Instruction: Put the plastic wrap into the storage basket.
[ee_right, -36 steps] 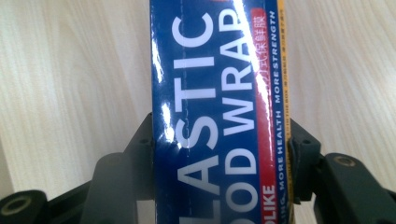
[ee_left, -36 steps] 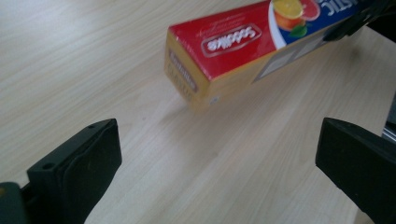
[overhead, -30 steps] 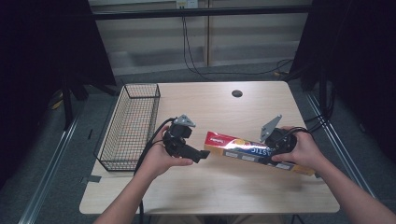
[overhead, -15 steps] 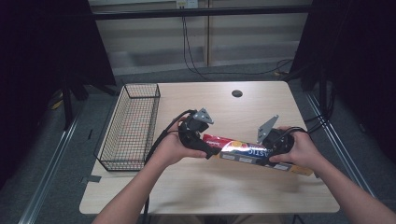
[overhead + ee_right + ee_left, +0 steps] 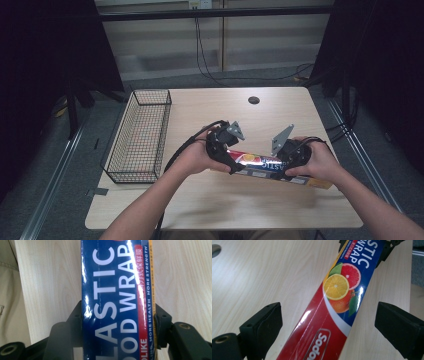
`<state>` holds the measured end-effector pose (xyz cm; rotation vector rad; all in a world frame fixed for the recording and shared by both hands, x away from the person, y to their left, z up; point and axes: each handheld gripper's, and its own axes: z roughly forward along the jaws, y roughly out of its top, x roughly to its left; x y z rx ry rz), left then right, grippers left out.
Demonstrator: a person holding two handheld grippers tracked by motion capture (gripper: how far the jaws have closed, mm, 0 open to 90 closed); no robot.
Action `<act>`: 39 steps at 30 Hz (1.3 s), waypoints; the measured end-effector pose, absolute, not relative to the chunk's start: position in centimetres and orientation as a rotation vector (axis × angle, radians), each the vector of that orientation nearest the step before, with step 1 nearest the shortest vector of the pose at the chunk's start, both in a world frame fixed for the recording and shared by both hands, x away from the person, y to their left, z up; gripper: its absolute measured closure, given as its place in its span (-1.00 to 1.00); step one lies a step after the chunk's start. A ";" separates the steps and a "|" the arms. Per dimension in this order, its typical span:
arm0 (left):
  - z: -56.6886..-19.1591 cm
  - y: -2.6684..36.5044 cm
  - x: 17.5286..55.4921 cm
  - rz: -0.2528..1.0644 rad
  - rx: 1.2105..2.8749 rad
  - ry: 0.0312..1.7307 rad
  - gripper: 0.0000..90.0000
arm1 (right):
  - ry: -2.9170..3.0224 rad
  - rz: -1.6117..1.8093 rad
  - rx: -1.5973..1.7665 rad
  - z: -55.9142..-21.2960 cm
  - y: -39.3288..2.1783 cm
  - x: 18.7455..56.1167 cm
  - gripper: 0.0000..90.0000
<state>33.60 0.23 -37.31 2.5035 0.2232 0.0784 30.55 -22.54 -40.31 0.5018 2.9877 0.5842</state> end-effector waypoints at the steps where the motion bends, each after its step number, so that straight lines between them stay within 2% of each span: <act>1: -37.4 0.1 33.6 0.085 2.507 0.217 -0.83 | 2.989 0.586 0.479 -40.3 -22.5 30.6 -0.03; 28: -38.6 -2.8 32.8 0.079 2.581 0.052 -0.72 | 3.003 0.609 0.415 -40.1 -21.1 30.6 -0.03; 39: -39.1 -3.6 32.3 0.075 2.613 -0.016 -0.51 | 3.017 0.620 0.409 -39.9 -20.8 30.4 -0.03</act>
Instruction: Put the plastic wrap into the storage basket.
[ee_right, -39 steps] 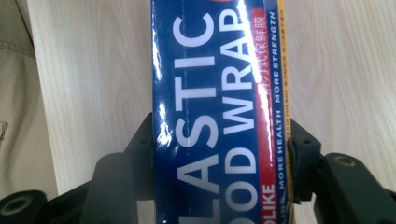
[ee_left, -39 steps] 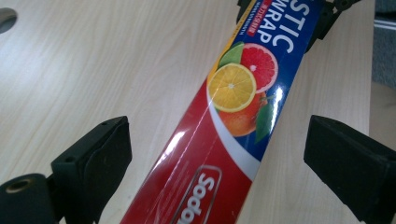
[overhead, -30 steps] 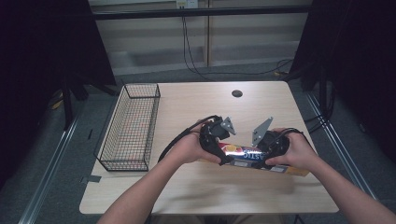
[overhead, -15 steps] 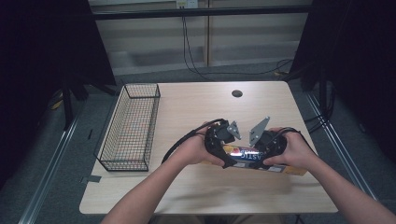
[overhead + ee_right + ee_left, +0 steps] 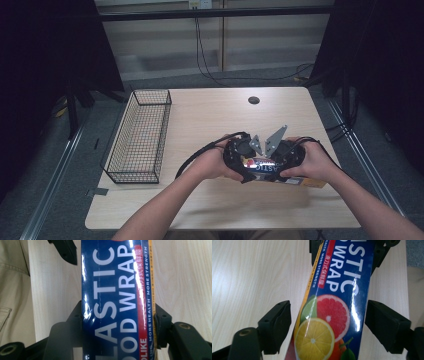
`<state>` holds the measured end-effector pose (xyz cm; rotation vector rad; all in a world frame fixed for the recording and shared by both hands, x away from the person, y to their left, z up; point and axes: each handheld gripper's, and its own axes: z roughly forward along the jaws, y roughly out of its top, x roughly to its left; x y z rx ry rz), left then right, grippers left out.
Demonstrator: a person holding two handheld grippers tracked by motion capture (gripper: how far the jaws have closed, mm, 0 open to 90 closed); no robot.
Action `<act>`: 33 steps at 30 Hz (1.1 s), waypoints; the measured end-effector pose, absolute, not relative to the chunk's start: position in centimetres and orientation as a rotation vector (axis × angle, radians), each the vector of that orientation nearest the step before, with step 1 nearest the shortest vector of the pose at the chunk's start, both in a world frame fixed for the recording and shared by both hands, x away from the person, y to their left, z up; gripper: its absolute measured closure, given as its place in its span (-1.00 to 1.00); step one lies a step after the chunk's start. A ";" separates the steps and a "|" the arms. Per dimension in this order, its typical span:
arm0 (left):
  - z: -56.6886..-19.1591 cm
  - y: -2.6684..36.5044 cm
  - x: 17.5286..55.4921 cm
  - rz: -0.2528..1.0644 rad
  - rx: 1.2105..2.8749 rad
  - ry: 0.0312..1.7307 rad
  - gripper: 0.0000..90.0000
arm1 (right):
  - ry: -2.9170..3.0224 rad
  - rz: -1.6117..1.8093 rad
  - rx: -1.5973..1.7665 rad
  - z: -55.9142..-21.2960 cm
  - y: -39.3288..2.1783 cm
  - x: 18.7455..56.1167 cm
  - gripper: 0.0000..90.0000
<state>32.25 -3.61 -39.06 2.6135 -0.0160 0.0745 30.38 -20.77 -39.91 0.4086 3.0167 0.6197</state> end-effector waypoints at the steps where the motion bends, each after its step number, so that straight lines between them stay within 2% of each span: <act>1: -39.0 -3.6 32.3 0.078 2.614 -0.029 -0.47 | 3.015 0.620 0.417 -39.9 -20.7 30.3 -0.03; 10: -39.2 -3.6 32.3 0.062 2.614 -0.033 -0.29 | 3.012 0.644 0.380 -40.0 -20.5 30.5 -0.04; 16: -39.5 -3.6 32.1 0.042 2.585 0.030 -0.28 | 3.011 0.658 0.370 -39.8 -20.3 30.4 -0.04; 26: -39.5 -3.3 32.1 0.037 2.598 0.010 -0.25 | 3.005 0.672 0.330 -39.9 -20.1 30.5 -0.04; 29: -39.8 -3.3 31.8 0.016 2.583 0.050 -0.24 | 3.029 0.679 0.369 -39.8 -19.9 30.2 -0.04; 33: -39.7 -3.2 31.7 0.013 2.591 0.033 -0.17 | 3.012 0.698 0.383 -39.8 -19.8 30.0 -0.04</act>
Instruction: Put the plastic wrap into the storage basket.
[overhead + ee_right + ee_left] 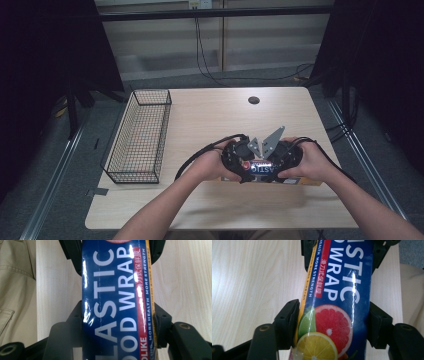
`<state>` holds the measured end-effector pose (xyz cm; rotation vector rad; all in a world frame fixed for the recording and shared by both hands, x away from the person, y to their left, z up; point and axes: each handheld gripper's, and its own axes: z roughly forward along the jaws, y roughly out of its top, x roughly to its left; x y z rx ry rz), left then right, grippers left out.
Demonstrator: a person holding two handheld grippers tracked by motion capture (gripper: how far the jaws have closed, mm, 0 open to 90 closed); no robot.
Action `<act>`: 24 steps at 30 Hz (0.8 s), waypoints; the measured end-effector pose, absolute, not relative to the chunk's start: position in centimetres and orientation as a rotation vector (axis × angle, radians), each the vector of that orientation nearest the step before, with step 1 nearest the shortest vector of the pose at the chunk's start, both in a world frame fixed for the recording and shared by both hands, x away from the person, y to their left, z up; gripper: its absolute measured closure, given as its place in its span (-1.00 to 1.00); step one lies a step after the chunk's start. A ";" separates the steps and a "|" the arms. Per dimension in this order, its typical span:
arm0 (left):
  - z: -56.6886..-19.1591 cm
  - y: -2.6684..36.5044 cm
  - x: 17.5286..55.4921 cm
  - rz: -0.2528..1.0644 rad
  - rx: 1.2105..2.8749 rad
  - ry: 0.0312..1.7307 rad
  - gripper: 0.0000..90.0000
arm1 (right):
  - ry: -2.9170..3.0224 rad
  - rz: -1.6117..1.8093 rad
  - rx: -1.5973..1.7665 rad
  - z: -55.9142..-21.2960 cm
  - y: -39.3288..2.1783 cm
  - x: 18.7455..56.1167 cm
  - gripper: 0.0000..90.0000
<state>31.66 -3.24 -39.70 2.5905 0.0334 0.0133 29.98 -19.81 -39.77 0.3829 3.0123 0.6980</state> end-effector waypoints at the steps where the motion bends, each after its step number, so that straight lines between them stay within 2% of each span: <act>1: -39.6 -3.2 31.7 0.004 2.601 0.022 -0.14 | 3.015 0.686 0.345 -39.8 -19.8 30.0 -0.04; 2: -39.7 -3.2 31.6 -0.026 2.590 0.068 -0.12 | 3.015 0.692 0.332 -39.8 -19.8 30.0 -0.04; 6: -39.5 -3.3 31.0 -0.023 2.614 0.064 -0.06 | 3.032 0.702 0.274 -39.7 -19.9 29.9 -0.04; 10: -39.0 -3.1 30.8 -0.005 2.622 0.040 -0.04 | 3.021 0.717 0.187 -39.6 -20.1 30.2 -0.06; 11: -38.7 -3.0 31.1 0.007 2.654 -0.015 -0.04 | 3.019 0.726 0.182 -39.6 -20.1 30.2 -0.07; 13: -38.6 -2.9 30.6 0.034 2.638 0.004 -0.03 | 3.014 0.749 0.185 -39.4 -20.1 30.2 -0.08; 14: -38.5 -2.7 30.8 -0.015 2.637 0.047 -0.03 | 3.004 0.747 0.180 -39.4 -20.1 30.1 -0.10; 16: -38.3 -2.4 30.9 0.006 2.647 0.042 -0.03 | 2.989 0.777 0.200 -39.4 -20.0 30.3 -0.15; 17: -38.2 -2.2 31.1 -0.028 2.645 0.078 -0.03 | 2.985 0.793 0.209 -39.3 -20.0 30.3 -0.18; 21: -38.3 -1.1 31.5 0.014 2.654 0.145 -0.02 | 2.952 0.823 0.280 -38.9 -20.3 30.6 -0.55; 24: -38.2 0.0 31.8 -0.018 2.640 0.200 -0.02 | 2.922 0.839 0.344 -38.5 -20.8 30.8 -0.64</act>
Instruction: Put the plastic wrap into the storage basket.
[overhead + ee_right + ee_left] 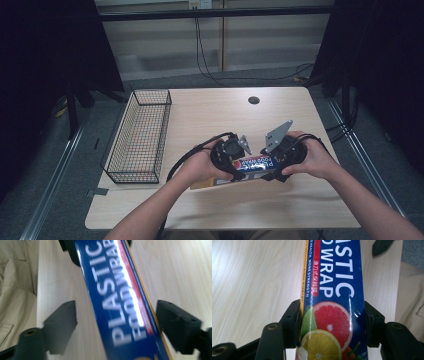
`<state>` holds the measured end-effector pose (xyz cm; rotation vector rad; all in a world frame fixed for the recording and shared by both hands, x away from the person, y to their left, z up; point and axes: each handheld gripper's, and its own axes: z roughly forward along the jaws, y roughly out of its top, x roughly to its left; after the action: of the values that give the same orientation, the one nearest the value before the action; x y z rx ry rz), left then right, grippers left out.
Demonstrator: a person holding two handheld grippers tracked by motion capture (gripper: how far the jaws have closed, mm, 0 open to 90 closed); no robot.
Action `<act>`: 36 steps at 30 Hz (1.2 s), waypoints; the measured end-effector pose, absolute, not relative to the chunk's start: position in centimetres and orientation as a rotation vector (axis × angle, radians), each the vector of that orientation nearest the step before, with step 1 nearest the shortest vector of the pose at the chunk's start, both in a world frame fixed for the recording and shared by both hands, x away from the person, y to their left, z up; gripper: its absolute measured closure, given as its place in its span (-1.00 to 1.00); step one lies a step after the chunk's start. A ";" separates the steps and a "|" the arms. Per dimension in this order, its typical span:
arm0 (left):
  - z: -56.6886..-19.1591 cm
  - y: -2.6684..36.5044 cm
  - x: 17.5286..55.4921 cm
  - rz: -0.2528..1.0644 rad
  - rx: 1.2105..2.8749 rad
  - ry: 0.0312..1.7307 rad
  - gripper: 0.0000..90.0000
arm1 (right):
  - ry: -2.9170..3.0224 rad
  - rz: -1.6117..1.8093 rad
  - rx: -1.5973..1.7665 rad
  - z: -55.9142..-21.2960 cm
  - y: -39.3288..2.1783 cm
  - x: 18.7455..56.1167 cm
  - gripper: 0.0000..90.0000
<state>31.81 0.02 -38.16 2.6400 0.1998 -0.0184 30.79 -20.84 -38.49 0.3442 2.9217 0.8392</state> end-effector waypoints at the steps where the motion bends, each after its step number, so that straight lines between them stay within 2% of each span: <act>1: -38.2 0.0 31.8 -0.018 2.640 0.200 -0.02 | 2.922 0.839 0.344 -38.5 -20.8 30.8 -0.64; 2: -37.9 0.7 32.1 -0.007 2.648 0.224 -0.02 | 2.897 0.841 0.400 -38.2 -21.3 31.1 -0.74; 8: -37.5 2.8 32.4 0.045 2.623 0.332 -0.02 | 2.833 0.853 0.499 -37.3 -22.8 31.7 -0.85; 13: -37.2 4.6 33.0 0.052 2.609 0.435 -0.02 | 2.789 0.859 0.568 -37.1 -24.3 32.0 -0.85; 23: -36.9 7.1 33.9 0.051 2.574 0.620 -0.02 | 2.743 0.907 0.677 -39.1 -24.9 31.8 -0.84; 36: -36.1 9.4 34.8 0.094 2.555 0.756 -0.02 | 2.734 0.910 0.726 -39.9 -24.7 31.4 -0.85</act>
<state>34.76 9.44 -36.06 2.5550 0.7559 0.0941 31.44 -24.67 -39.88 0.7265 2.7343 0.9099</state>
